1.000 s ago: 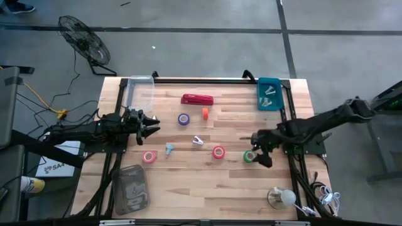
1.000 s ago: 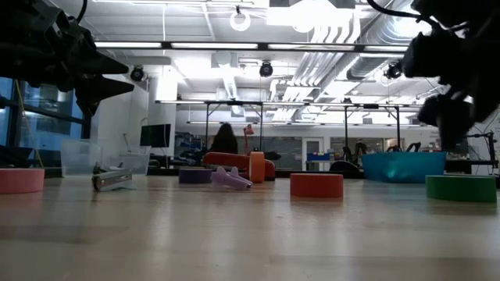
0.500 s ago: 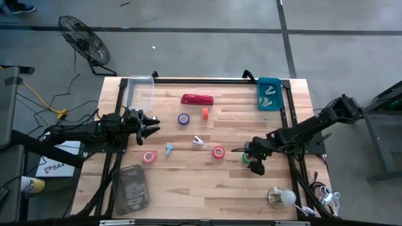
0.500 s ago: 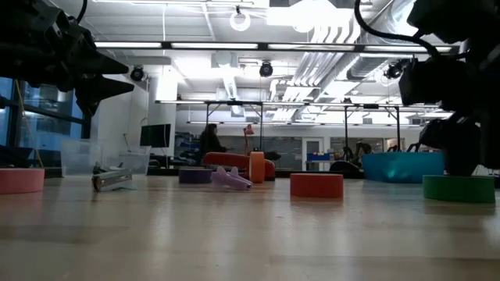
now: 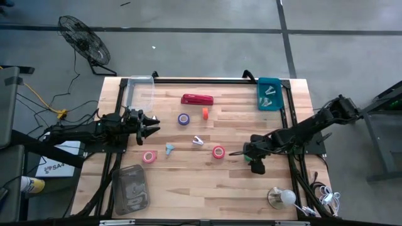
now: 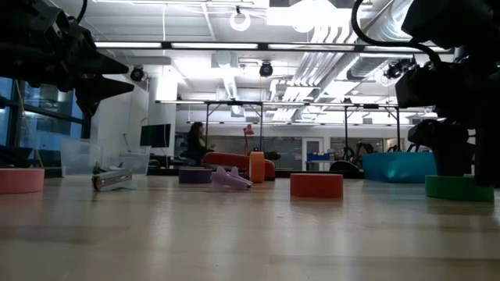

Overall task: Pick and place Stapler, Stapler remover, tape
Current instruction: Put the green tape into the black bin

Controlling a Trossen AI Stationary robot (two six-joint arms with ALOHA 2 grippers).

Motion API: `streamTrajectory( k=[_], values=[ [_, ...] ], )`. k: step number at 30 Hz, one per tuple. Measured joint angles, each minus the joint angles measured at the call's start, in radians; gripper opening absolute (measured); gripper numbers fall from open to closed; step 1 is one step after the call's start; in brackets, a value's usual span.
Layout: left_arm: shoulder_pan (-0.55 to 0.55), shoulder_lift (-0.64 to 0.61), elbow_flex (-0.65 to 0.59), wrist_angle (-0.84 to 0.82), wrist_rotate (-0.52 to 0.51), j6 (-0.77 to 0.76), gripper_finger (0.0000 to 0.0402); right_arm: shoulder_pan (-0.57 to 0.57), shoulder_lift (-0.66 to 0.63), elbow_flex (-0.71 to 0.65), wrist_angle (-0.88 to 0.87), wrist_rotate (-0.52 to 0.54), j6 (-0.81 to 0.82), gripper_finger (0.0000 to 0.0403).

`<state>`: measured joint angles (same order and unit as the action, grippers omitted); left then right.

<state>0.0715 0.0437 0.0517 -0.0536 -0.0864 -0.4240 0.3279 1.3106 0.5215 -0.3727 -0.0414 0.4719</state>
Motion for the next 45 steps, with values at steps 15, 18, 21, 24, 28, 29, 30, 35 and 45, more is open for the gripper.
streamTrajectory(
  k=[15, 18, 21, 24, 28, 29, 30, 35, 45],
  values=[
    [0.0, 0.0, 0.0, 0.0, 0.0, 0.0, 0.0195, 0.0, 0.0, 0.001, -0.069, 0.055, -0.036, 0.0185],
    [0.0, 0.0, 0.0, 0.0, 0.0, 0.0, 0.0195, 0.0, 0.0, 0.0, -0.086, 0.08, -0.036, 0.0161],
    [0.0, 0.0, 0.0, 0.0, 0.0, 0.0, 0.0195, 0.0, 0.0, -0.001, -0.097, 0.098, -0.036, 0.0139],
    [0.0, 0.0, 0.0, 0.0, 0.0, 0.0, 0.0195, 0.0, 0.0, -0.001, -0.098, 0.099, -0.036, 0.0118],
    [0.0, 0.0, 0.0, 0.0, 0.0, 0.0, 0.0195, 0.0, 0.0, -0.001, -0.088, 0.096, -0.035, 0.0086],
    [0.0, 0.0, 0.0, 0.0, 0.0, 0.0, 0.0195, 0.0, 0.0, -0.001, -0.081, 0.095, -0.028, 0.0077],
    [0.0, 0.0, 0.0, 0.0, 0.0, 0.0, 0.0195, 0.0, 0.0, -0.001, -0.073, 0.094, -0.024, 0.0066],
    [0.0, 0.0, 0.0, 0.0, 0.0, 0.0, 0.0195, 0.0, 0.0, -0.001, -0.055, 0.067, 0.001, 0.0032],
    [0.0, 0.0, 0.0, 0.0, 0.0, 0.0, 0.0195, 0.0, -0.025, 0.016, -0.042, 0.034, 0.047, 0.0032]
  ],
)
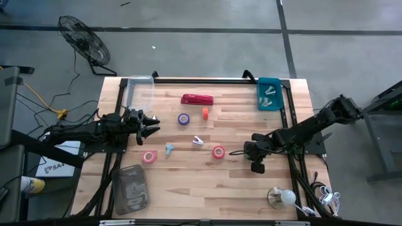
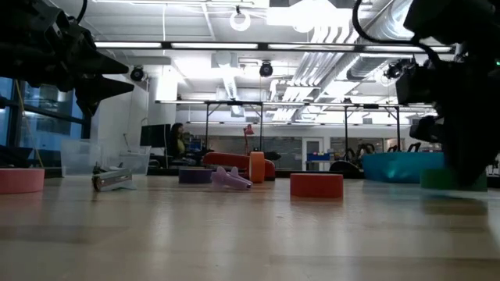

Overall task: Pick and place Stapler, Stapler remover, tape
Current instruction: Put the green tape into the black bin

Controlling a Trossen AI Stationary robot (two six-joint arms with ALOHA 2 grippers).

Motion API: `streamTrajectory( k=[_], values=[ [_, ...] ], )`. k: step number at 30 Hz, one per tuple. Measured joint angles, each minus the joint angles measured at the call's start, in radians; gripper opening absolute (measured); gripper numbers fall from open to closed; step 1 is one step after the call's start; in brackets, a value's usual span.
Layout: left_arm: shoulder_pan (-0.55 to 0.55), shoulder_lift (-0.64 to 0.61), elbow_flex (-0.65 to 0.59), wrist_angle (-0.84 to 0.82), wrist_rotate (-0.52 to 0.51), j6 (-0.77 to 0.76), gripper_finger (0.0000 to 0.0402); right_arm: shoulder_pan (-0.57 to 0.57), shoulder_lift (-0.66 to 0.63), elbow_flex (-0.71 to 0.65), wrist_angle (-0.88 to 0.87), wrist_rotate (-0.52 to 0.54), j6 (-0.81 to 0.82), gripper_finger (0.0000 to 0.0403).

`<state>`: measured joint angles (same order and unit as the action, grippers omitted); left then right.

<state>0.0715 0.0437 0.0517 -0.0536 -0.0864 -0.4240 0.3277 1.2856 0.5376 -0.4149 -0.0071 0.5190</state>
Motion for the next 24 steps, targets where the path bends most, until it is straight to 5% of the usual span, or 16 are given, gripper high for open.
streamTrajectory(
  k=[13, 24],
  values=[
    [0.0, 0.0, 0.0, 0.0, 0.0, 0.0, 0.0195, -0.002, -0.011, 0.127, -0.009, 0.033, -0.003, 0.0032],
    [0.0, 0.0, 0.0, 0.0, 0.0, 0.0, 0.0195, -0.002, -0.011, 0.218, -0.01, 0.206, -0.024, 0.0032]
  ],
)
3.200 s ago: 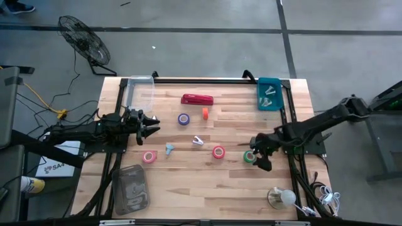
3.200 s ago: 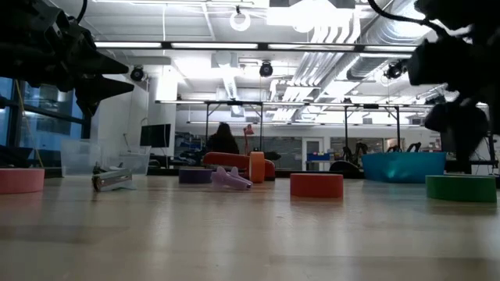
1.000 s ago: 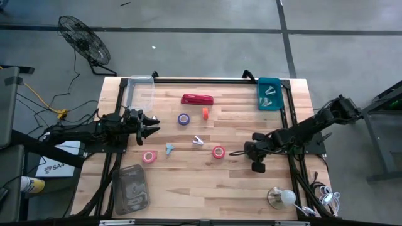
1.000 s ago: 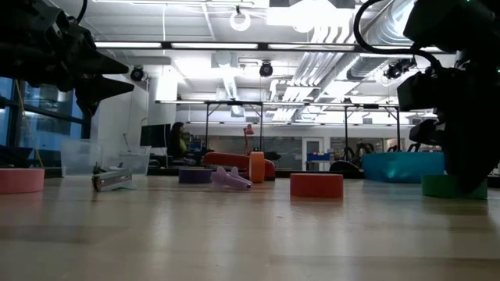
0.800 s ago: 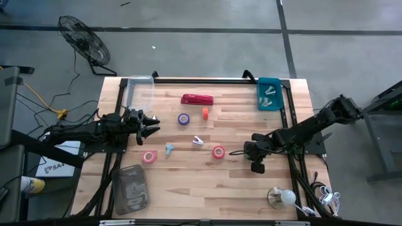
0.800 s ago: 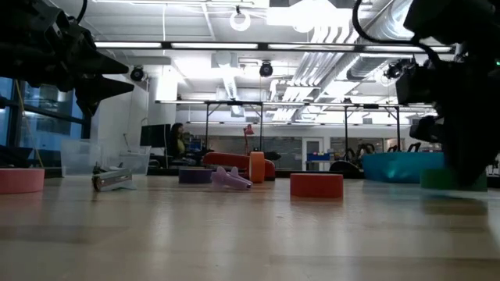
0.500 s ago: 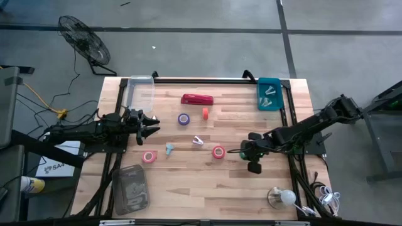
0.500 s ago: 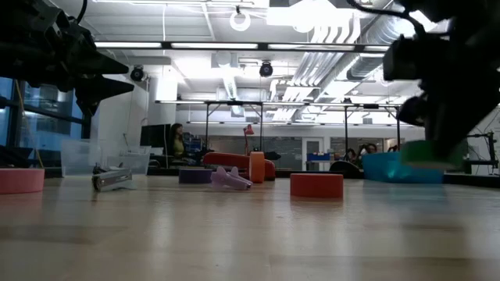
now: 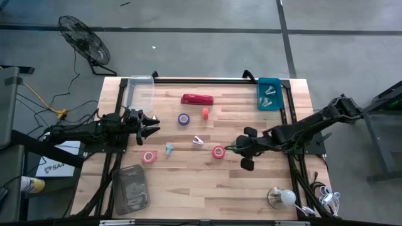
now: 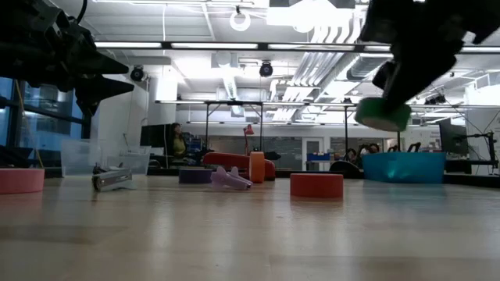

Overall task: Pick and place Stapler, Stapler remover, tape
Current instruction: Put the green tape into the black bin

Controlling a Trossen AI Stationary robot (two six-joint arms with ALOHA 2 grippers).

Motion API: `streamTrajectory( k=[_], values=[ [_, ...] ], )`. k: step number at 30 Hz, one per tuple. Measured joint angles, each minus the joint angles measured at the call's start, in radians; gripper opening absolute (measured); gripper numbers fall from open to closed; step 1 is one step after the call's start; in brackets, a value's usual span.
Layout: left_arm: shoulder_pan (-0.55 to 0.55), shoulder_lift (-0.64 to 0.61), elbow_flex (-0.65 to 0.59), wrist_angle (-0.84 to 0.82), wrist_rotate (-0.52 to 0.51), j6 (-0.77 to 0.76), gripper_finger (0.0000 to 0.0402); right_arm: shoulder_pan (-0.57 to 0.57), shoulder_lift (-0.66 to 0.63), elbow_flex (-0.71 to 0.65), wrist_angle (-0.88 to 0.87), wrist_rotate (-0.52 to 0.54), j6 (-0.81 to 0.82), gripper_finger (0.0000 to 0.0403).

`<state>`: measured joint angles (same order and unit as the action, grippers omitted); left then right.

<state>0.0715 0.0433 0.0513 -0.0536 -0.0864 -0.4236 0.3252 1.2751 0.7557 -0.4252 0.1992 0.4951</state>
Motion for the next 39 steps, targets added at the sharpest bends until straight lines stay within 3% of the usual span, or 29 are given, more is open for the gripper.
streamTrajectory(
  k=[9, 19, 39],
  values=[
    [0.0, 0.0, 0.0, 0.0, 0.0, 0.0, 0.0195, -0.031, 0.0, 0.076, 0.009, 0.099, -0.025, 0.0032],
    [0.0, 0.0, 0.0, 0.0, 0.0, 0.0, 0.0195, -0.123, 0.0, 0.142, 0.078, 0.079, -0.126, 0.0032],
    [0.0, 0.0, 0.0, 0.003, 0.002, -0.06, 0.0195, -0.238, 0.0, 0.142, 0.323, 0.072, -0.183, 0.0032]
  ],
)
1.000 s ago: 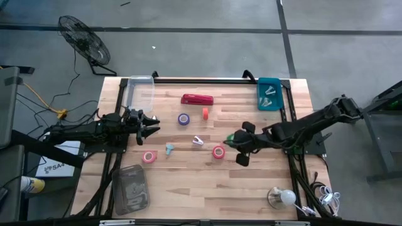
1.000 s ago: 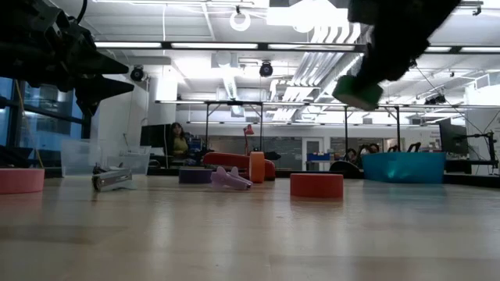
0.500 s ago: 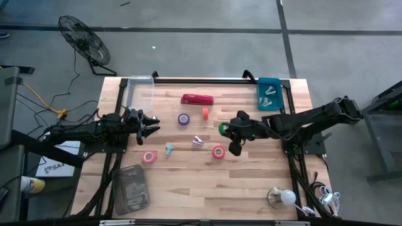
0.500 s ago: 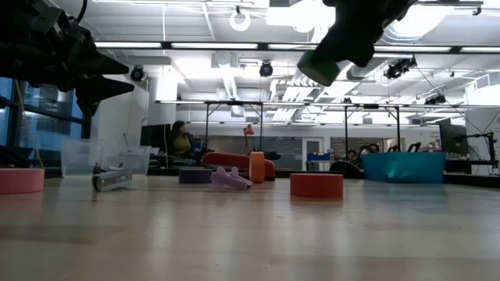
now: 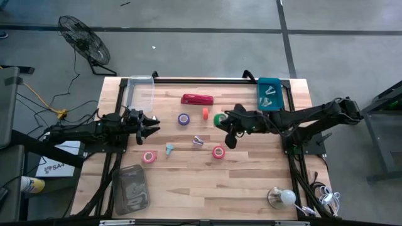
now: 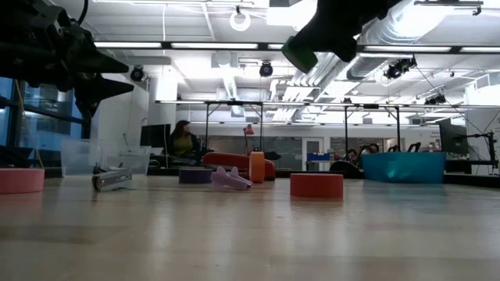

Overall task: Pick and place Stapler, Stapler remover, tape
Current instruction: Put the green tape into the black bin

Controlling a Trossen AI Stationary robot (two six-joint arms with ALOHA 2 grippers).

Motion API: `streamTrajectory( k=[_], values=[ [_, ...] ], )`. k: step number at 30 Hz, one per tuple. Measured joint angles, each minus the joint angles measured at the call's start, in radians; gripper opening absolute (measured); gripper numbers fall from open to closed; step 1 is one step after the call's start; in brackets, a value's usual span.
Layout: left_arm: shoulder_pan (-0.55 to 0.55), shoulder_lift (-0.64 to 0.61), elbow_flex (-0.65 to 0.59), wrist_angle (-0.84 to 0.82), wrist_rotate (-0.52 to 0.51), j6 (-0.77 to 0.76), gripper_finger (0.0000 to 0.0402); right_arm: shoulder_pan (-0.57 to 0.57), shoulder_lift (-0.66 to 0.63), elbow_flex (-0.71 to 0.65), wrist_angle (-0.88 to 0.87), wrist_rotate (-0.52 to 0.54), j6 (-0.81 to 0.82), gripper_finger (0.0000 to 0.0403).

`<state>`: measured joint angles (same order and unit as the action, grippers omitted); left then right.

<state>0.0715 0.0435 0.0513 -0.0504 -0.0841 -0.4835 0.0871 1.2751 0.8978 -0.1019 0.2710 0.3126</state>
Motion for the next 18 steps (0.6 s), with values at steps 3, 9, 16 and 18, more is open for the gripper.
streamTrajectory(
  k=[3, 9, 16, 18],
  values=[
    [0.0, 0.0, 0.0, -0.001, 0.005, 0.0, 0.0195, -0.01, 0.0, 0.0, 0.032, -0.02, 0.0, 0.0032],
    [0.0, 0.0, -0.002, 0.021, -0.028, -0.002, 0.0195, -0.035, 0.021, 0.0, 0.142, -0.111, -0.005, 0.0032],
    [0.0, 0.0, -0.003, 0.134, -0.037, 0.012, 0.0195, -0.071, 0.116, -0.001, 0.384, -0.204, -0.008, 0.0032],
    [0.0, 0.003, -0.003, 0.169, -0.042, 0.013, 0.0195, -0.082, 0.145, -0.001, 0.46, -0.225, -0.008, 0.0032]
  ],
)
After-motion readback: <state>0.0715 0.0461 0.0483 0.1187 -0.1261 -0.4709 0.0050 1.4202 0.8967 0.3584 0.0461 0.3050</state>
